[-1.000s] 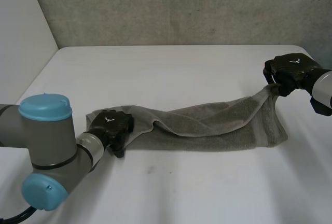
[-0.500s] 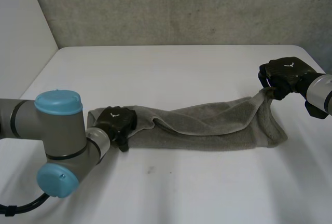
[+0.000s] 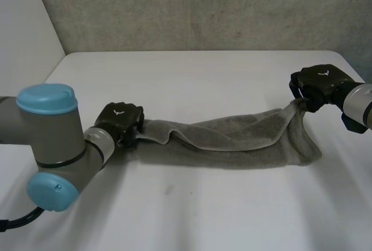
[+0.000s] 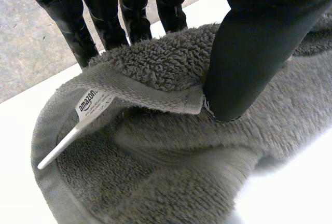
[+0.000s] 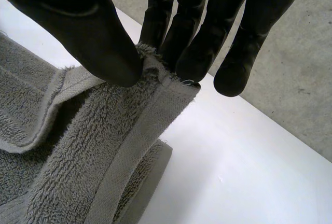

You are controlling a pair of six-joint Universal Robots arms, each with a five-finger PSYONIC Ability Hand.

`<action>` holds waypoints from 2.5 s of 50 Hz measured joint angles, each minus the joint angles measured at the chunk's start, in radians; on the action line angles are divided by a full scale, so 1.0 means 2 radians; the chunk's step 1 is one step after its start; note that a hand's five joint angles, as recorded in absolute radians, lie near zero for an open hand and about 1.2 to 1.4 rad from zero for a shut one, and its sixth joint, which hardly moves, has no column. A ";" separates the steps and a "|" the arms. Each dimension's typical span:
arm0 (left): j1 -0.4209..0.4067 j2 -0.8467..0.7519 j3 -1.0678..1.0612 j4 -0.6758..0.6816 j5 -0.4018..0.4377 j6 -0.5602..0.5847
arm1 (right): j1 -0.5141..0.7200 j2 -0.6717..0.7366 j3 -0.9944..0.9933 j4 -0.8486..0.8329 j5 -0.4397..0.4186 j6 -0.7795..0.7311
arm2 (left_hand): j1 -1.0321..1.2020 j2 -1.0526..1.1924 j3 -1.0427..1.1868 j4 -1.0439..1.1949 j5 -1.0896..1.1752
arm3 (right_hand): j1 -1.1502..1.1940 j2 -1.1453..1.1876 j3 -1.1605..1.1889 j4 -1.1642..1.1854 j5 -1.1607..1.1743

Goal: Fold the towel.

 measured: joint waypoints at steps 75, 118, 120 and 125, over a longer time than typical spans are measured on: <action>0.103 0.151 0.243 -0.219 0.041 -0.038 | -0.053 -0.108 -0.286 0.267 -0.001 -0.060 | 0.144 0.154 0.153 0.154 0.147 | 0.000 0.000 0.000 0.000 0.000; 0.128 -0.042 0.268 -0.027 0.123 -0.175 | 0.063 0.069 -0.261 0.062 0.048 -0.023 | 0.144 0.154 0.153 0.154 0.148 | 0.000 0.000 0.000 0.000 0.000; 0.132 -0.051 0.219 -0.006 0.130 -0.154 | 0.063 0.078 -0.210 0.052 0.043 -0.057 | 0.144 0.154 0.153 0.154 0.148 | 0.000 0.000 0.000 0.000 0.000; 0.135 -0.074 0.133 0.043 0.135 -0.095 | 0.064 0.105 -0.129 0.027 0.045 -0.119 | 0.144 0.154 0.153 0.154 0.148 | 0.000 0.000 0.000 0.000 0.000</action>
